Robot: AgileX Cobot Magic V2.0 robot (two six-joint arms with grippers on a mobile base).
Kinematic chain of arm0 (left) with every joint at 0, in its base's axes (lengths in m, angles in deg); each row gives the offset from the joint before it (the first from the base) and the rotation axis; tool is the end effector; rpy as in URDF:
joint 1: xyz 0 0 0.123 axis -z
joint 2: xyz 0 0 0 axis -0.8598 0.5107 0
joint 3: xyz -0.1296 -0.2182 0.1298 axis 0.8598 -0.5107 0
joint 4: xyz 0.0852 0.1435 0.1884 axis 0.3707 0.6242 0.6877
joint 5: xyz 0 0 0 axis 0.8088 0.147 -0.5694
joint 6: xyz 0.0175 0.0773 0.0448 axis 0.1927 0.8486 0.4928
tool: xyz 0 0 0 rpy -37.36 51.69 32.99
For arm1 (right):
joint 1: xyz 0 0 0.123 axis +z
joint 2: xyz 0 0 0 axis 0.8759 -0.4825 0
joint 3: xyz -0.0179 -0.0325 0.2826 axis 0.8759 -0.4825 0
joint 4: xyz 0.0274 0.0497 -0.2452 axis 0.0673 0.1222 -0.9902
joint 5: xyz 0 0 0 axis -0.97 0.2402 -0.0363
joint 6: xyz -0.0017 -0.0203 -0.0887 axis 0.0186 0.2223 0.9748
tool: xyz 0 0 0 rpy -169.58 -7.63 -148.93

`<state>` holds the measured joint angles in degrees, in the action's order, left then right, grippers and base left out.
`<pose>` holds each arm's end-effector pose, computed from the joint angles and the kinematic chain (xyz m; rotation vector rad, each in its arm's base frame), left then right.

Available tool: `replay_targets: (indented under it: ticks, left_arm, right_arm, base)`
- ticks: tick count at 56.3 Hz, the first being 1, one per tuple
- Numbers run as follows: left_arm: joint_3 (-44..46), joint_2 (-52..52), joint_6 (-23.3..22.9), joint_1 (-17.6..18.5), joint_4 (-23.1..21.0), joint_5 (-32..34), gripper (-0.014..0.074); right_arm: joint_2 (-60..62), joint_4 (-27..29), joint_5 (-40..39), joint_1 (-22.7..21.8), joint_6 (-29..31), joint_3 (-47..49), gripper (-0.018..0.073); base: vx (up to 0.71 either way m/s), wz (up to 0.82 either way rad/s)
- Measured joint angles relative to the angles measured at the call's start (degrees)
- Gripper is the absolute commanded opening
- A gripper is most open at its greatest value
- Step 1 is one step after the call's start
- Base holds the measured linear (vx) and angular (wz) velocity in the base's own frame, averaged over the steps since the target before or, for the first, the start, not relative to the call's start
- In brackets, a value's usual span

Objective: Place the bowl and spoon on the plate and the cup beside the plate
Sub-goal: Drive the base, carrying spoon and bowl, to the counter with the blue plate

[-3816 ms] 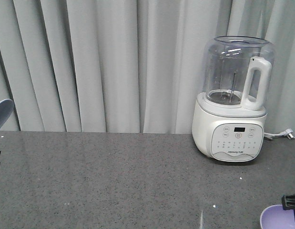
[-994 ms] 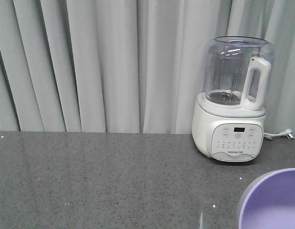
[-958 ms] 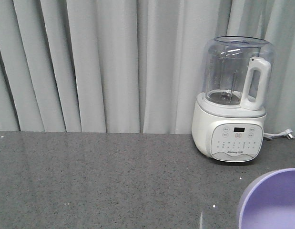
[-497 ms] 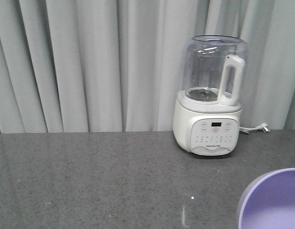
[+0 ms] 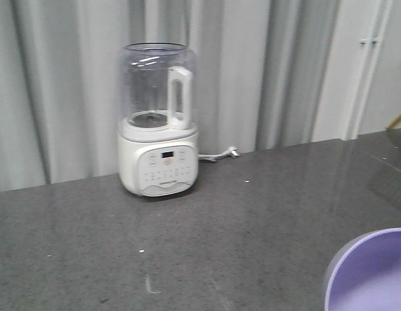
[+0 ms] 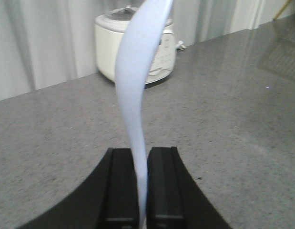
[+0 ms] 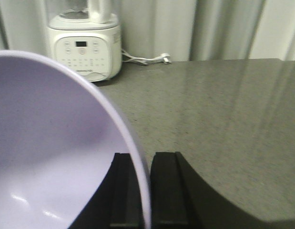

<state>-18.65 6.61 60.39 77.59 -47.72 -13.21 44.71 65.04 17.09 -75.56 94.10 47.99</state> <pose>0.0790 -0.0225 0.3568 0.2214 1.8233 -0.2244 0.1022 0.0176 0.3443 -0.2142 1.8021 0.1866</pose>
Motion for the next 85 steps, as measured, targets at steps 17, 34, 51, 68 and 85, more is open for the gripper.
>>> replay_targets:
  ticks: [17,34,51,68,85]
  left_arm:
    - [0.0,0.0,0.0,0.0,0.0,0.0,-0.0003]
    - [0.0,0.0,0.0,0.0,0.0,0.0,-0.0003]
    - [-0.01,0.0,0.0,0.0,0.0,0.0,-0.0003]
    - [-0.01,0.0,0.0,0.0,0.0,0.0,-0.0003]
    - [-0.01,0.0,0.0,0.19,0.0,0.0,-0.0003]
  right_arm:
    - [0.0,0.0,-0.16,0.0,0.0,0.0,-0.0009]
    - [0.0,0.0,-0.16,0.0,0.0,0.0,-0.0009]
    - [0.0,0.0,-0.16,0.0,0.0,0.0,-0.0009]
    - [0.0,0.0,-0.16,0.0,0.0,0.0,-0.0009]
    - [0.0,0.0,-0.11,0.0,0.0,0.0,-0.0009]
  base:
    - [-0.08,-0.72]
    - [-0.05,-0.62]
    - [0.03,-0.63]
    - [0.14,-0.62]
    - [0.22,-0.55]
